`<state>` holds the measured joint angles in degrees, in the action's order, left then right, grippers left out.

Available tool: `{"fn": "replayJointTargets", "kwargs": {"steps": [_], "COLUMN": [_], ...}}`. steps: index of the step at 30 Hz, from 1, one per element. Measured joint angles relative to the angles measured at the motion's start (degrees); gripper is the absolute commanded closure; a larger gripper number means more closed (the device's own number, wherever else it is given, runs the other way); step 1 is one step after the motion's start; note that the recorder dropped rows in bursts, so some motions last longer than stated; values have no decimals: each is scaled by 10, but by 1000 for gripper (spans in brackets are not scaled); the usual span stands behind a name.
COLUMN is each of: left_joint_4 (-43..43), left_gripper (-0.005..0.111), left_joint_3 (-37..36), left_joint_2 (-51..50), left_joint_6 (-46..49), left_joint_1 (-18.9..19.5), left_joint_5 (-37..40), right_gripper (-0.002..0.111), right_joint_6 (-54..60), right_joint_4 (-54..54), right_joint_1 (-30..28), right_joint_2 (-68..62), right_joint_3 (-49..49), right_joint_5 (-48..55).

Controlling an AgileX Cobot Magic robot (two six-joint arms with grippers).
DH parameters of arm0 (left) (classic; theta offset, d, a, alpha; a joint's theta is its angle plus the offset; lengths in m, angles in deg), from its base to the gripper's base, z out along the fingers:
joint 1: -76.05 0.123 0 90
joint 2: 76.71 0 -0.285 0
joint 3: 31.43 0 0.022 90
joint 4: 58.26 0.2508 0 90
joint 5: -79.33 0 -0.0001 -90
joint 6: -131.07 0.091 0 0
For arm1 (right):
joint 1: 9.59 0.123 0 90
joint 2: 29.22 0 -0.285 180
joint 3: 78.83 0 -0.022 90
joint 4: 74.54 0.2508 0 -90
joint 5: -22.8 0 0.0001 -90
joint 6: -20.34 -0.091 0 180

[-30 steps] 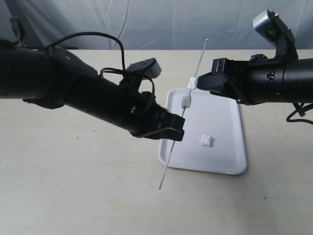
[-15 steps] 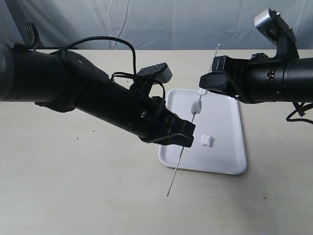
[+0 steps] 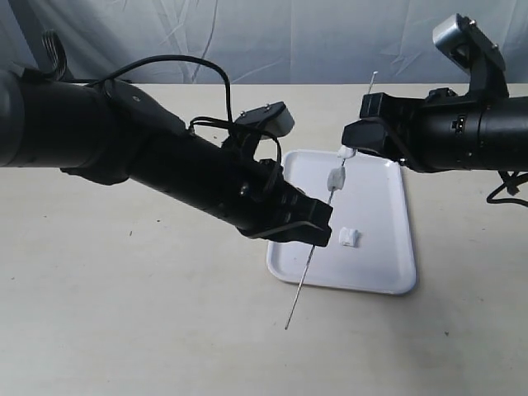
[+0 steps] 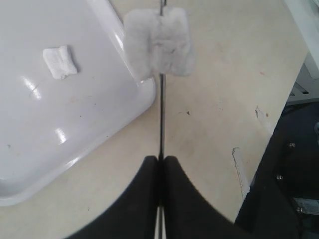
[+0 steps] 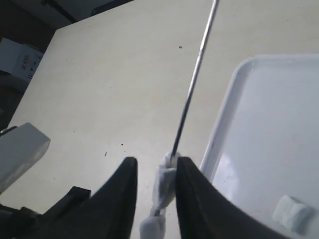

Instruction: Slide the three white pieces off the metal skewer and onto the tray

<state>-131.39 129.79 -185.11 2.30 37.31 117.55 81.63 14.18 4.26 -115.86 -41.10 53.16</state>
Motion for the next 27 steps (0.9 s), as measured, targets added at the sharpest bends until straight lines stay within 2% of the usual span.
{"fn": "replayJointTargets", "kwargs": {"steps": [7, 12, 14, 27], "left_joint_4": [0, 0, 1, 6], "left_gripper": [107, 107, 107, 107], "left_joint_3": [2, 2, 2, 2], "left_joint_2": [0, 0, 0, 0], "left_joint_6": [0, 0, 0, 0], "left_joint_1": [0, 0, 0, 0], "left_joint_5": [3, 3, 3, -3], "right_gripper": [74, 88, 91, 91], "right_joint_6": [0, 0, 0, 0], "right_joint_4": [1, 1, 1, 13], "right_joint_1": [0, 0, 0, 0], "right_joint_2": [0, -18, -20, -21], "right_joint_3": [0, 0, 0, 0], "right_joint_5": [-13, -5, -1, 1]}}
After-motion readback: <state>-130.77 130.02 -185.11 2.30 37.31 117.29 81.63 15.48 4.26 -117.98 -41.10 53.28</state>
